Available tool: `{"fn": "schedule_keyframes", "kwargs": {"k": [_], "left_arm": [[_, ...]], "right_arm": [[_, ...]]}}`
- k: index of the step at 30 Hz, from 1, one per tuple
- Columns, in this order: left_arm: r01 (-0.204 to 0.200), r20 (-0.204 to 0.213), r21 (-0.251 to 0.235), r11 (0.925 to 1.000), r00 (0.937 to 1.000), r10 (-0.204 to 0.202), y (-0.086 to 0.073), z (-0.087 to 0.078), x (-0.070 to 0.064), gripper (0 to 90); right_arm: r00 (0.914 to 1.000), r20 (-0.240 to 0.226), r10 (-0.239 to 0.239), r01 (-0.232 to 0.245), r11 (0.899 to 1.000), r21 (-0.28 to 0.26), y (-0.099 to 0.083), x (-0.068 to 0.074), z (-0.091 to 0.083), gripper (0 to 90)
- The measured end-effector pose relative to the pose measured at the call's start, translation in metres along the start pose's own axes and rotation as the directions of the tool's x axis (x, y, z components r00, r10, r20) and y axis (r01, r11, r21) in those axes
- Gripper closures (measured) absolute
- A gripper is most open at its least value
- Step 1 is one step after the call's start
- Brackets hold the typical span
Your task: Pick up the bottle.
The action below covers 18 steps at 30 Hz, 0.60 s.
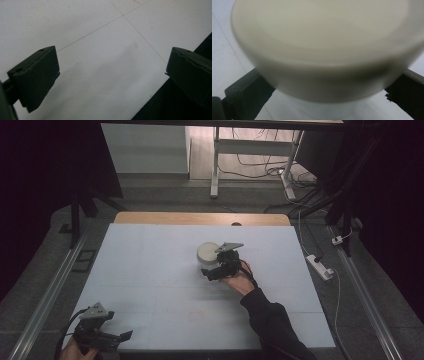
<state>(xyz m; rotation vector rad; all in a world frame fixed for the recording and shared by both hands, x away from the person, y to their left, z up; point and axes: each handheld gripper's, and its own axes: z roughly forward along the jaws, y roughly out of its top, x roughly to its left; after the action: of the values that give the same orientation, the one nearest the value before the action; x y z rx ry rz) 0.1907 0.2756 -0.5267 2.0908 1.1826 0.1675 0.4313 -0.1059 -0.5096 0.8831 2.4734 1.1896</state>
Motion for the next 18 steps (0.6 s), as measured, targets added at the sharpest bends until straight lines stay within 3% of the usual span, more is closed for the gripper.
{"fn": "schedule_keyframes", "kwargs": {"k": [14, 18], "left_arm": [[-0.003, 0.003, 0.003, 1.0, 1.0, 0.003, 0.0, 0.0, 0.0, 0.0], [-0.004, 0.004, 0.004, 1.0, 1.0, 0.004, 0.0, 0.001, 0.0, 0.0]], "right_arm": [[0.9998, -0.01, -0.015, 0.015, 1.0, 0.0, 0.003, 0.001, 0.012, 0.0], [0.9996, -0.022, -0.016, 0.015, 1.0, -0.023, 0.005, 0.001, 0.01, 0.0]]}}
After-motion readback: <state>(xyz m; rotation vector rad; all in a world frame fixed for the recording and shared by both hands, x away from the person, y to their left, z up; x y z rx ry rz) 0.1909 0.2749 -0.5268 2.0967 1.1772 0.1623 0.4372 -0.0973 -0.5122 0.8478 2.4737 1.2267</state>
